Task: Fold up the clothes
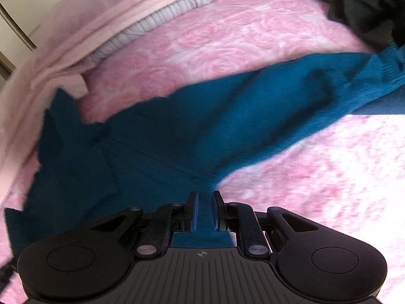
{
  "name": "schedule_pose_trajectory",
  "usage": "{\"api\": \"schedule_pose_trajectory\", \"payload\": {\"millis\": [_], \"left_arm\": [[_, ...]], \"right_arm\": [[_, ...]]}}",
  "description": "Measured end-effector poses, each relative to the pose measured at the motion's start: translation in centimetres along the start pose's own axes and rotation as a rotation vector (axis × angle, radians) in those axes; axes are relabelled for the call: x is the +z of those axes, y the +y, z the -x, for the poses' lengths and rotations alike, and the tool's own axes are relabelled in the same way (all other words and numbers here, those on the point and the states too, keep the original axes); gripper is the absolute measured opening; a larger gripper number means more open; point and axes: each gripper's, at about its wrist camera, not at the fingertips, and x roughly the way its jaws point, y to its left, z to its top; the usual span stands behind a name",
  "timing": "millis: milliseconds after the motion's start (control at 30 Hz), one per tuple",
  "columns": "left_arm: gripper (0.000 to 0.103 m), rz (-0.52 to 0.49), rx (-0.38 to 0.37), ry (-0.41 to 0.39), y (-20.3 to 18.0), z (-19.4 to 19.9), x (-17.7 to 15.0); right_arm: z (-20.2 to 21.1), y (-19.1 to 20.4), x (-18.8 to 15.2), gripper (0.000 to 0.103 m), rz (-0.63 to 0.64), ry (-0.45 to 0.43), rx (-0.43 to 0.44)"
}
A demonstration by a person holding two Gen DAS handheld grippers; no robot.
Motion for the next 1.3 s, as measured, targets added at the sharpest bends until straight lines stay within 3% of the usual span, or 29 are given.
{"api": "schedule_pose_trajectory", "payload": {"millis": [167, 300, 367, 533, 600, 633, 800, 867, 933, 1000, 1033, 1067, 1233, 1300], "left_arm": [[0.028, 0.091, 0.201, 0.0, 6.5, 1.9, -0.4], [0.03, 0.109, 0.262, -0.007, 9.5, 3.0, -0.6], [0.03, 0.118, 0.262, -0.004, 10.1, 3.1, -0.6], [0.031, 0.109, 0.224, 0.02, 9.7, 2.2, -1.0], [0.031, 0.1, 0.21, 0.031, 9.5, 1.7, -1.1], [0.031, 0.095, 0.204, 0.036, 9.3, 1.5, -1.2], [0.034, 0.047, 0.184, 0.051, 8.9, 1.1, -1.6], [0.035, 0.019, 0.186, 0.056, 8.7, 0.8, -1.5], [0.036, 0.009, 0.185, 0.057, 8.7, 0.6, -1.5], [0.037, 0.014, 0.189, 0.058, 8.8, 0.5, -1.5], [0.038, 0.02, 0.191, 0.058, 8.9, 0.5, -1.5], [0.038, 0.021, 0.192, 0.059, 8.9, 0.5, -1.5], [0.038, 0.007, 0.196, 0.07, 9.0, 0.6, -1.6], [0.038, 0.006, 0.197, 0.074, 9.0, 0.6, -1.7]], "right_arm": [[-3.0, 1.7, -0.9, 0.015, -0.105, 0.063, 0.233], [-6.5, 3.4, -1.7, 0.015, -0.251, 0.08, 0.435], [-8.3, 4.0, -1.7, 0.015, -0.302, 0.069, 0.478], [-12.1, 4.5, -1.7, 0.014, -0.445, 0.072, 0.492], [-12.5, 5.1, -1.4, 0.013, -0.438, 0.06, 0.504], [-12.2, 5.6, -1.1, 0.0, -0.4, 0.048, 0.502], [-7.5, 6.9, 0.3, 0.0, -0.167, -0.095, 0.524], [-5.4, 5.6, 0.5, 0.0, -0.18, -0.156, 0.522], [-4.7, 3.9, 0.7, 0.0, -0.222, -0.137, 0.505], [-5.8, 2.9, 0.4, 0.016, -0.299, -0.044, 0.491], [-6.7, 2.5, 0.0, 0.04, -0.345, 0.001, 0.49], [-7.3, 2.4, -0.4, 0.047, -0.38, 0.011, 0.501], [-11.3, 3.9, -1.3, 0.047, -0.454, 0.077, 0.486], [-12.1, 4.2, -1.4, 0.046, -0.464, 0.06, 0.491]]}}
